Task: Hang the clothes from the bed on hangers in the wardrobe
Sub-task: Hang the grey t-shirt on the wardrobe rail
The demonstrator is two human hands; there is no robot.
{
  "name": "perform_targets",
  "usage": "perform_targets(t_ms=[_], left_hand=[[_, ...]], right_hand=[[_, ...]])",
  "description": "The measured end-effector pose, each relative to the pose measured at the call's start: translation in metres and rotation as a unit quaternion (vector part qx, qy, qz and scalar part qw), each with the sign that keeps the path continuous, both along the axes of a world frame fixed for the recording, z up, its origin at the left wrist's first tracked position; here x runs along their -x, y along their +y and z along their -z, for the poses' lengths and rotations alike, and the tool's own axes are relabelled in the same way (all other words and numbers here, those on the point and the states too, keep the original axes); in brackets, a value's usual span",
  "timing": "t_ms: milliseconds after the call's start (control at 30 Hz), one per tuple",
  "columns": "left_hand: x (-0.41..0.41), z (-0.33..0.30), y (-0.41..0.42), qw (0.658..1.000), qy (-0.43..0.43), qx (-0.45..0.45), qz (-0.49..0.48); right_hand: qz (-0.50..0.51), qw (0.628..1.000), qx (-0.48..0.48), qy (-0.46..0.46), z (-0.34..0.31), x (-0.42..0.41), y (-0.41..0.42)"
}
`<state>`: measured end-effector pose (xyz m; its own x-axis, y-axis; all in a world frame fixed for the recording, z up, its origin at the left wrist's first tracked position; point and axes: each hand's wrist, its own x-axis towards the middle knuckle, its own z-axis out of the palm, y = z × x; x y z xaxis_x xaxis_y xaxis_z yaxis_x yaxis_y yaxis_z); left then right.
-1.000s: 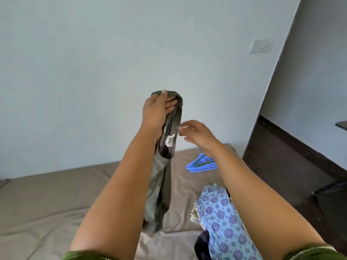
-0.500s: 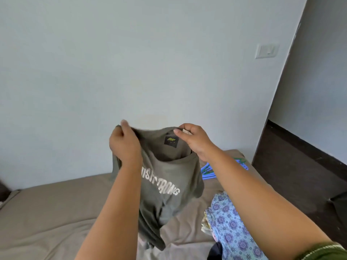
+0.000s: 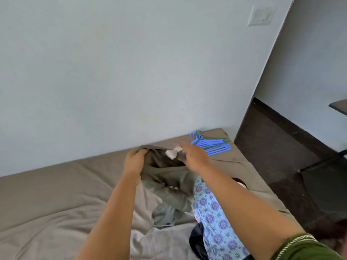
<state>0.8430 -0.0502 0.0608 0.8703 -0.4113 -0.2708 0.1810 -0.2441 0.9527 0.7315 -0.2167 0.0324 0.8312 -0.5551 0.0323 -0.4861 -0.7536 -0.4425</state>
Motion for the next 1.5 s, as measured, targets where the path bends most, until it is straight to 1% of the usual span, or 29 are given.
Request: perform_targets(t_ms=[33,100,133,200,233,267,300,333,367,433,500,533,600,633,733,800,900,967,1000,1033,1067,1133,1200,1233,1300,1333,1367,1433,1500], left_hand=[[0.001,0.008,-0.01,0.999,-0.025,-0.044,0.005],[0.002,0.025,-0.028,0.986,-0.085,-0.137,0.035],[0.006,0.031,-0.03,0.98,-0.094,-0.167,0.052],[-0.002,0.075,-0.065,0.972,-0.087,-0.207,0.072],[0.003,0.077,-0.062,0.97,-0.079,-0.219,0.073],[-0.006,0.113,-0.086,0.969,-0.071,-0.23,0.062],[-0.008,0.13,-0.095,0.968,-0.073,-0.231,0.06],[-0.004,0.129,-0.091,0.967,-0.076,-0.235,0.071],[-0.01,0.165,-0.109,0.961,-0.091,-0.249,0.076],[-0.011,0.176,-0.111,0.953,-0.116,-0.264,0.09],[-0.026,0.223,-0.127,0.952,-0.145,-0.261,0.066],[-0.028,0.219,-0.125,0.954,-0.145,-0.258,0.053],[-0.044,0.258,-0.137,0.953,-0.157,-0.257,0.035],[-0.046,0.252,-0.137,0.954,-0.149,-0.257,0.032],[-0.056,0.279,-0.142,0.953,-0.144,-0.266,0.018],[-0.058,0.297,-0.146,0.954,-0.127,-0.272,0.005],[-0.056,0.303,-0.151,0.955,-0.089,-0.284,0.003],[-0.056,0.301,-0.155,0.972,-0.026,-0.233,-0.024],[-0.054,0.299,-0.158,0.977,0.015,-0.205,-0.049],[-0.053,0.303,-0.157,0.978,0.057,-0.186,-0.072],[-0.052,0.287,-0.163,0.977,0.1,-0.163,-0.098],[-0.054,0.284,-0.165,0.967,0.174,-0.113,-0.146],[-0.05,0.253,-0.173,0.961,0.217,-0.062,-0.159],[-0.05,0.254,-0.175,0.963,0.21,-0.045,-0.161],[-0.045,0.217,-0.179,0.98,0.16,0.001,-0.119],[-0.047,0.216,-0.181,0.989,0.115,0.008,-0.09],[-0.039,0.184,-0.177,0.996,0.062,0.012,-0.058],[-0.046,0.168,-0.174,0.999,-0.024,-0.007,-0.03],[-0.035,0.122,-0.15,0.999,-0.046,-0.011,0.023]], right_hand=[[0.018,0.998,0.006,0.06,0.021,0.003,-0.017],[0.013,0.987,-0.074,0.144,0.057,0.01,-0.048],[0.002,0.973,-0.161,0.164,0.066,0.014,-0.054],[-0.005,0.908,-0.384,0.167,0.109,0.006,-0.094],[0.017,0.879,-0.45,0.157,0.111,0.009,-0.096],[0.048,0.868,-0.472,0.148,0.151,-0.008,-0.125],[0.077,0.88,-0.451,0.128,0.17,-0.018,-0.143],[0.11,0.902,-0.392,0.142,0.172,-0.024,-0.153],[0.114,0.926,-0.315,0.171,0.218,-0.045,-0.183],[0.088,0.956,-0.176,0.219,0.236,-0.064,-0.208],[0.036,0.972,-0.073,0.219,0.293,-0.098,-0.242],[0.035,0.974,-0.053,0.219,0.292,-0.103,-0.247],[0.001,0.975,0.019,0.223,0.349,-0.136,-0.271],[-0.014,0.968,0.04,0.247,0.348,-0.141,-0.276],[-0.046,0.948,0.151,0.275,0.396,-0.158,-0.292],[-0.05,0.941,0.194,0.272,0.423,-0.162,-0.295],[-0.079,0.933,0.223,0.271,0.42,-0.158,-0.292],[-0.086,0.929,0.275,0.23,0.4,-0.152,-0.284],[-0.081,0.937,0.263,0.213,0.39,-0.15,-0.278],[-0.079,0.952,0.249,0.162,0.396,-0.147,-0.273],[-0.074,0.96,0.228,0.144,0.368,-0.138,-0.269],[-0.091,0.977,0.19,0.021,0.354,-0.134,-0.243],[-0.094,0.982,0.155,-0.047,0.311,-0.121,-0.205],[-0.095,0.981,0.149,-0.08,0.311,-0.118,-0.179],[-0.116,0.982,0.113,-0.1,0.259,-0.101,-0.13],[-0.117,0.985,0.077,-0.102,0.257,-0.1,-0.11],[-0.109,0.986,0.052,-0.112,0.224,-0.087,-0.091],[-0.098,0.982,-0.047,-0.152,0.197,-0.085,-0.071],[-0.128,0.962,-0.146,-0.191,0.139,-0.066,-0.058]])
